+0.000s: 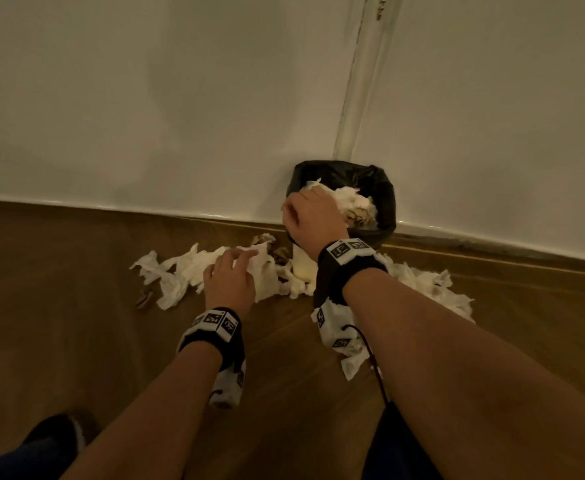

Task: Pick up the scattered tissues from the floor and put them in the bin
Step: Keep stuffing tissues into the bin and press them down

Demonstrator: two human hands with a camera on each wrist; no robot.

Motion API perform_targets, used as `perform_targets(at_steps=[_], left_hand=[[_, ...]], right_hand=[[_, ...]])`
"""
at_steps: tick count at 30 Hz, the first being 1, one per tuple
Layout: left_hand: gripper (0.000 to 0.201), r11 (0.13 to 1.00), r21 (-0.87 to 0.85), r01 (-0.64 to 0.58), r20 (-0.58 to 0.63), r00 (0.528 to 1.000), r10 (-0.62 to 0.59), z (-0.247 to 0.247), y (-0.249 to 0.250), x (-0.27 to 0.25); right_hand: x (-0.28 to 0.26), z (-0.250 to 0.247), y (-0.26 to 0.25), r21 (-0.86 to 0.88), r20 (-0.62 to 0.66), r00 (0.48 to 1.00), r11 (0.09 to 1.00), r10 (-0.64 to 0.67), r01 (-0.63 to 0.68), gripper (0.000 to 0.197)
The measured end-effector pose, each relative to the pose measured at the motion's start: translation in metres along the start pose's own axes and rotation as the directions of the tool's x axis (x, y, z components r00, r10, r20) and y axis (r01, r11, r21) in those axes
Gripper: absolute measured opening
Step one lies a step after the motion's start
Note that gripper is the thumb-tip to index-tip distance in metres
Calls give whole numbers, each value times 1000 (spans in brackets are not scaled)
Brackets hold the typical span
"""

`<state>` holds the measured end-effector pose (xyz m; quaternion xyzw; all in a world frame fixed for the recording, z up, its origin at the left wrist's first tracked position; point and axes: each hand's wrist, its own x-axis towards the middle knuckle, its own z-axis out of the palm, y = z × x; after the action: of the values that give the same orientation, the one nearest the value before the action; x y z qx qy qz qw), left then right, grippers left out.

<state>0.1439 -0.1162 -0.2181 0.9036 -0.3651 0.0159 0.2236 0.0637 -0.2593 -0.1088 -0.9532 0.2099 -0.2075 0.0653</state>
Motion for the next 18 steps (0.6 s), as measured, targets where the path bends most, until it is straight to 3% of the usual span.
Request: perform_targets(at_steps=[4, 7, 10, 14, 18], left_hand=[[41, 987, 27, 160, 20, 987, -160, -6, -49, -7], [35, 962, 69, 264, 71, 961, -269, -18, -94, -11], [37, 925, 132, 358, 119, 920, -373, -25, -130, -11], [43, 905, 127, 406, 165, 891, -423, -23, -160, -7], [58, 932, 170, 319, 312, 880, -358, -13, -171, 5]], right_hand=[[6, 38, -45, 196, 192, 981, 981, -41, 3, 26], [12, 76, -78, 239, 431, 900, 970, -63, -47, 29], [16, 113, -107, 242, 593, 797, 969, -113, -43, 35], [14, 157, -139, 231, 683, 720, 972, -123, -53, 38], [6, 188, -146, 183, 678, 735, 973, -19, -143, 40]])
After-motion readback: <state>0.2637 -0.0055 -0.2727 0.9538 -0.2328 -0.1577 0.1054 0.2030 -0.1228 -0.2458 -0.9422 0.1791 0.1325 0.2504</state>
